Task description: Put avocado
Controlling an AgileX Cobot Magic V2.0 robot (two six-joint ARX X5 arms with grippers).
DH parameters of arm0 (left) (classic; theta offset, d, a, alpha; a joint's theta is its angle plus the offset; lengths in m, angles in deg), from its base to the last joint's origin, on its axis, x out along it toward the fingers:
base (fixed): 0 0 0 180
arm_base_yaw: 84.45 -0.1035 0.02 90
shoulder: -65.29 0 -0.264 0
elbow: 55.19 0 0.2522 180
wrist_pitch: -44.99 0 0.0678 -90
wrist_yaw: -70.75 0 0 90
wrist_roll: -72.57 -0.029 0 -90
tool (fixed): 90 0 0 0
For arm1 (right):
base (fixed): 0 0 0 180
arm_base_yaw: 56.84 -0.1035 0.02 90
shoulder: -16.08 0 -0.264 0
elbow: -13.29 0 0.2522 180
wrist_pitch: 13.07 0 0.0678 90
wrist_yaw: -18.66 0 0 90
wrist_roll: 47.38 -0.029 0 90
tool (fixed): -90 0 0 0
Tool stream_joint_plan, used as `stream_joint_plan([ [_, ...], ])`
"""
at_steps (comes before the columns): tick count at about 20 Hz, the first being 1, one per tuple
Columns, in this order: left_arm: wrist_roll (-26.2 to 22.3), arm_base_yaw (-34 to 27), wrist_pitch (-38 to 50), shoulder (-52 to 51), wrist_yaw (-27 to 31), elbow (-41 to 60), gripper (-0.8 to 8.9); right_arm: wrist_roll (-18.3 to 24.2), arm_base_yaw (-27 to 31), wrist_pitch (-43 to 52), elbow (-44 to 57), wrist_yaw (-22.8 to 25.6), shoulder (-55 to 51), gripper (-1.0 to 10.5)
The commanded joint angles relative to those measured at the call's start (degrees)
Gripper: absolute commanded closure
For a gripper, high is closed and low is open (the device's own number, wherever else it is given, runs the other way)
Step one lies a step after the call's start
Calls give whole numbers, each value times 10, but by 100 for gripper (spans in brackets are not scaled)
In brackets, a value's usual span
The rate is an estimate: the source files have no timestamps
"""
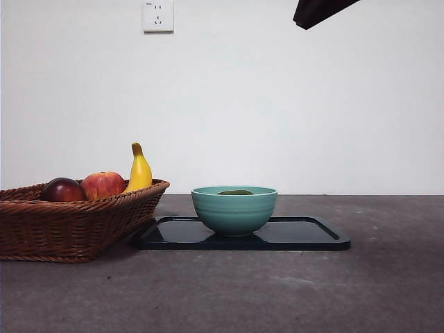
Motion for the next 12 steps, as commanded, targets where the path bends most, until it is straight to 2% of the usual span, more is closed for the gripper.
stream_joint_plan([
  [1, 3, 0, -3, -1, 0, 12, 807, 1, -6, 4, -6, -1, 3, 940],
  [7, 3, 0, -3, -1, 0, 12, 807, 1, -5, 2, -6, -1, 3, 940],
  [10, 3, 0, -3, -1, 0, 12, 806, 67, 22, 19, -6, 19, -26, 940],
  [12, 3, 0, -3, -1, 0, 12, 807, 64, 74, 83, 2, 30, -64, 940],
])
